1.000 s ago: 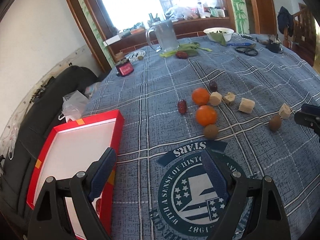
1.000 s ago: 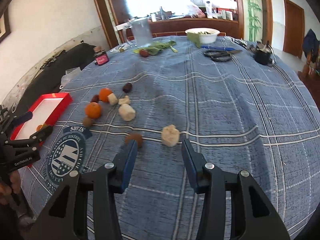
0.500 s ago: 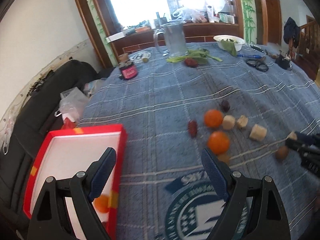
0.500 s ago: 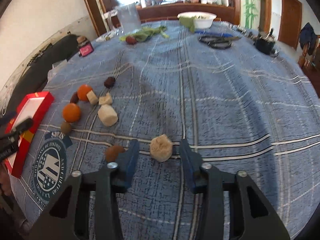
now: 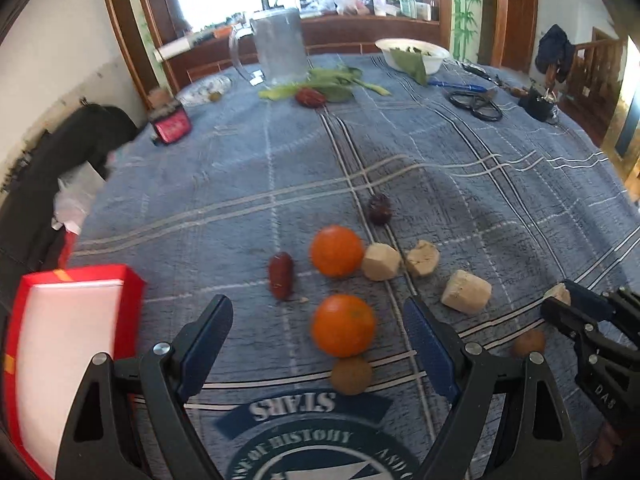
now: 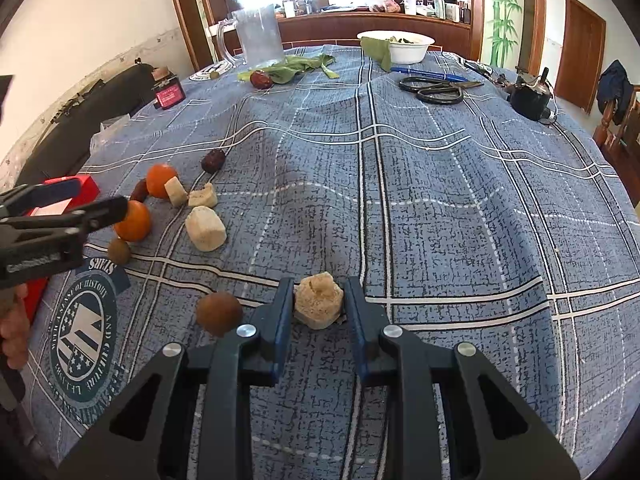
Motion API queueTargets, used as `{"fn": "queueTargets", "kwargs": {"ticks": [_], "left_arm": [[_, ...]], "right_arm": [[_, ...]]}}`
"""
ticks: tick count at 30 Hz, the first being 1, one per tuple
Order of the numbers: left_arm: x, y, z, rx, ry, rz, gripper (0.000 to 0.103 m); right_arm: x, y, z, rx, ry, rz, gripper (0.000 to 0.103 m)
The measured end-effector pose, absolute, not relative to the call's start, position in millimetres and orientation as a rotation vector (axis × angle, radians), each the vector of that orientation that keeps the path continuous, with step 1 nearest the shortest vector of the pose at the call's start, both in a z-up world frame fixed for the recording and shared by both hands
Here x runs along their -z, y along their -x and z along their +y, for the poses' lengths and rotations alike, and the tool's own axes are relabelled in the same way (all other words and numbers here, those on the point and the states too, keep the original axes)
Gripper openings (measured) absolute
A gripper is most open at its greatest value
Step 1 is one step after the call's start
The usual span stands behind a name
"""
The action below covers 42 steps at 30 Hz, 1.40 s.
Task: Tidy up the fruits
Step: 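Grasp a cream cube with the right tool while the left tool grasps an orange, then carry the orange into the tray and open the left tool while the right drops the cube there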
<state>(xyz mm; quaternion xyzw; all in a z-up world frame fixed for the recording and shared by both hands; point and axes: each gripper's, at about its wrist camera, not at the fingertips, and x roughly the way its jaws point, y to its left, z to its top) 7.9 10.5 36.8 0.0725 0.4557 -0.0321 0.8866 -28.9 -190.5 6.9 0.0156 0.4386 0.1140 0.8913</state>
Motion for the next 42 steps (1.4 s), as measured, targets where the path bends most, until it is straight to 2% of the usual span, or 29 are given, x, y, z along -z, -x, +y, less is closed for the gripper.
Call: {"fn": "queueTargets", "kwargs": {"ticks": [3, 8, 11, 17, 27, 42], "left_arm": [[-30.6, -10.1, 10.0, 0.076, -0.147, 0.958, 0.082], [-18.6, -15.5, 12.3, 0.123, -0.108, 1.007, 0.043], [-17.1, -15.2, 13.5, 0.153, -0.084, 1.003, 0.034], [-25.7, -8.2, 21.4, 0.148, -0.048, 0.978, 0.034], [-72.7, 42.1, 54.6, 0.123, 0.012, 0.827, 0.034], [-99.9, 106.6, 153.4, 0.005, 0.1, 0.717, 0.034]], "right_arm": [[-6.9, 29.1, -190.7, -0.237, -0.033, 0.91, 0.028], [-7.1, 29.0, -190.5, -0.236, -0.034, 0.91, 0.028], [-7.0, 29.0, -190.6, -0.235, -0.035, 0.91, 0.027], [-8.0, 27.6, -192.8, -0.237, -0.058, 0.908, 0.027], [-14.7, 30.7, -200.3, -0.242, -0.106, 0.855, 0.027], [-45.5, 62.0, -163.8, -0.251, -0.192, 0.726, 0.027]]}}
